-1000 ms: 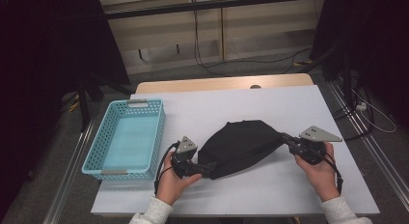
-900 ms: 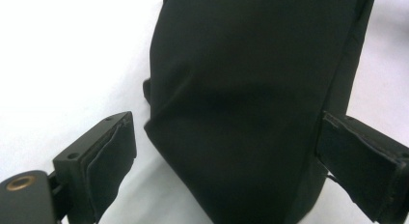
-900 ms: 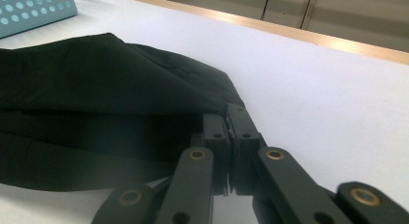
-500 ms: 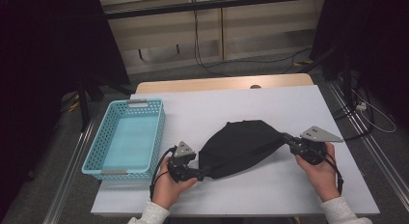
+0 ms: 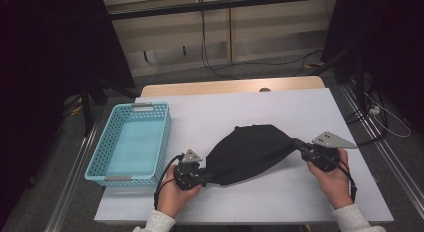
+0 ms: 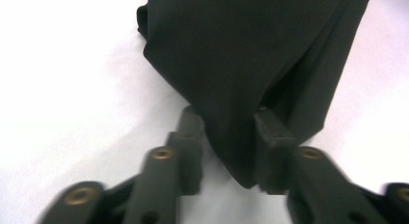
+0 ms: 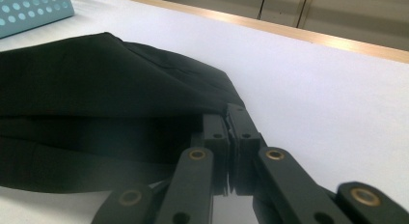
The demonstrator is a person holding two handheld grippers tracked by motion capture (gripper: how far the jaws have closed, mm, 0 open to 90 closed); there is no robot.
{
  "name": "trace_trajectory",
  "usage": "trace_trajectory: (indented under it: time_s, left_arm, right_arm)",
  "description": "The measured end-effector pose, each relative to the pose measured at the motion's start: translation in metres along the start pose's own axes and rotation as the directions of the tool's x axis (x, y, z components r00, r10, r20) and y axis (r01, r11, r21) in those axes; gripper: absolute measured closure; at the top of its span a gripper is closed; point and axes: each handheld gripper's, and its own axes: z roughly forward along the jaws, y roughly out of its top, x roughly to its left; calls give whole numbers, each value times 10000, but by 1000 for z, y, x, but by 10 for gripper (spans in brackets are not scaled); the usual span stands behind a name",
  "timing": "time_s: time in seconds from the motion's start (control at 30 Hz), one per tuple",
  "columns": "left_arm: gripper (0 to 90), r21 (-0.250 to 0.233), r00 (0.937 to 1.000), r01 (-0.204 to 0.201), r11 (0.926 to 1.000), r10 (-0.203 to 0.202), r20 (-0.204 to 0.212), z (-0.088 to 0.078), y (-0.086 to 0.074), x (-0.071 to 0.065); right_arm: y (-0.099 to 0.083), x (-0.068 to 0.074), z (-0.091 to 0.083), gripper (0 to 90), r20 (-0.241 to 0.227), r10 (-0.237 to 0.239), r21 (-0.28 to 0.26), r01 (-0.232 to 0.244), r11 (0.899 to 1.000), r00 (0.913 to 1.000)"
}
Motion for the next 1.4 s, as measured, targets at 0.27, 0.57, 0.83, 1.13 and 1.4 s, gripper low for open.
trace_trajectory:
  time_s: [0.27, 0.57, 0.83, 1.13, 1.4]
  left_arm:
    - [860, -210, 9986, 522, 9984, -520, 125, -12, 11, 6]
    - [866, -1811, 9950, 946, 9789, -987, -136, -54, 37, 19]
    - [869, -2076, 9898, 1291, 9696, -1388, -326, -58, 44, 30]
    - [871, -2520, 9873, 1462, 9566, -1572, -239, -64, 45, 35]
    - [871, -2350, 9887, 1390, 9620, -1481, -215, -56, 44, 32]
  right_arm:
    - [0, 1, 0, 882, 16, -39, -18, 39, 10000, 10000]
    - [16, 6, -6, 881, -313, -63, -421, 50, 9991, 9995]
    - [26, 9, -10, 880, -418, 6, -642, -33, 9979, 9991]
    - [33, 7, -12, 881, -44, -301, -853, 296, 9959, 9995]
    - [34, 4, -17, 880, -86, -239, -880, 231, 9959, 9997]
